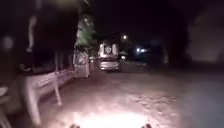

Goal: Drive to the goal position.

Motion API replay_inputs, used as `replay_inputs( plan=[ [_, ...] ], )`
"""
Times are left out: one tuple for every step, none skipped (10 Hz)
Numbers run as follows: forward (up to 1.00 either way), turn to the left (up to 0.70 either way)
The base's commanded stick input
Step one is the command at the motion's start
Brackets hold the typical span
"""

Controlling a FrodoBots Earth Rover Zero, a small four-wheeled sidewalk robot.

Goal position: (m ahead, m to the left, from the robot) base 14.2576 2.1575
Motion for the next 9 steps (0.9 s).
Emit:
replay_inputs(
  plan=[
    [0.7,-0.26],
    [0.7,0.0],
    [0.7,0.0],
    [0.7,0.0],
    [0.7,-0.02],
    [0.7,-0.34],
    [0.7,-0.35],
    [0.7,-0.3],
    [0.7,-0.04]
  ],
)
